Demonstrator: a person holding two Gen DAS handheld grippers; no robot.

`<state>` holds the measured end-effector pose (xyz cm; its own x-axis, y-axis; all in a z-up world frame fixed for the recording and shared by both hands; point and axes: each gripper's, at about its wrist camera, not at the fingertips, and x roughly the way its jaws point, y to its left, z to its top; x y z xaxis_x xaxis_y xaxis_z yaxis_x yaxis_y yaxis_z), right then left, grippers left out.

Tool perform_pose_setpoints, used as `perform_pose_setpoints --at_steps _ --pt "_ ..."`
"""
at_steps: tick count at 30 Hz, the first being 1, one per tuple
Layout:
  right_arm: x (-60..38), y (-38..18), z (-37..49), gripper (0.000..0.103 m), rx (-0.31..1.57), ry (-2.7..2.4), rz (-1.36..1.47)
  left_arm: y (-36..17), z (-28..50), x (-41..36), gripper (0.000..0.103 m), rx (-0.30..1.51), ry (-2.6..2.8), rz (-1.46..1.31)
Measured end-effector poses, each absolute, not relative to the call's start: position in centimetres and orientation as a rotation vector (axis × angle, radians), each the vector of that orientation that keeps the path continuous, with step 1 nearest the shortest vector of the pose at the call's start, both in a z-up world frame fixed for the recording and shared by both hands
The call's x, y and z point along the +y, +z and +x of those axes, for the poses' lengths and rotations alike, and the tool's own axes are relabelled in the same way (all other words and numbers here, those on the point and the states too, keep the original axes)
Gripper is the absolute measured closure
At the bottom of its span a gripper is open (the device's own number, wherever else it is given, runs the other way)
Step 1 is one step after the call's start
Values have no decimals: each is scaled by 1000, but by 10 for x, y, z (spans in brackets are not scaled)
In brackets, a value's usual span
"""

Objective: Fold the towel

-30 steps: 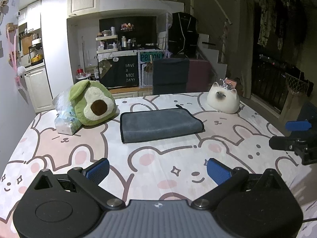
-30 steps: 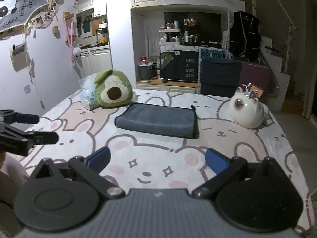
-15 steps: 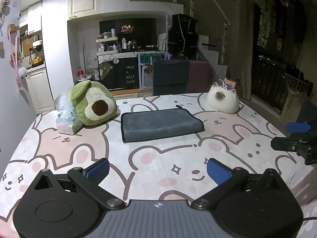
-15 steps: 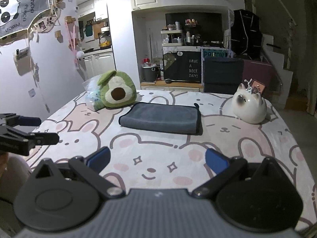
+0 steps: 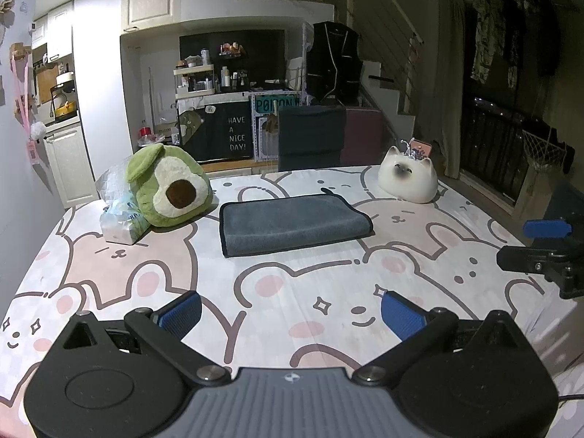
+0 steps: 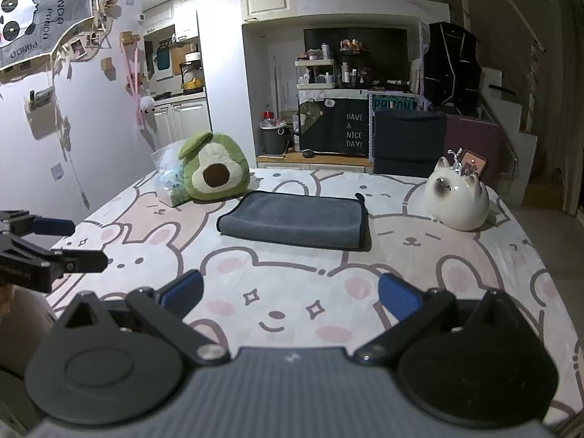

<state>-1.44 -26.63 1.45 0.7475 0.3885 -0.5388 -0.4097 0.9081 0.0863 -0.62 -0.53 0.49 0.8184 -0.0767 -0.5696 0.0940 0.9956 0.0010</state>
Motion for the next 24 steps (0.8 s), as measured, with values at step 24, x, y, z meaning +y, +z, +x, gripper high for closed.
perform_pose_setpoints --at_steps 24 --pt "-264 12 -15 0 590 445 -45 5 -6 -5 0 604 -91 25"
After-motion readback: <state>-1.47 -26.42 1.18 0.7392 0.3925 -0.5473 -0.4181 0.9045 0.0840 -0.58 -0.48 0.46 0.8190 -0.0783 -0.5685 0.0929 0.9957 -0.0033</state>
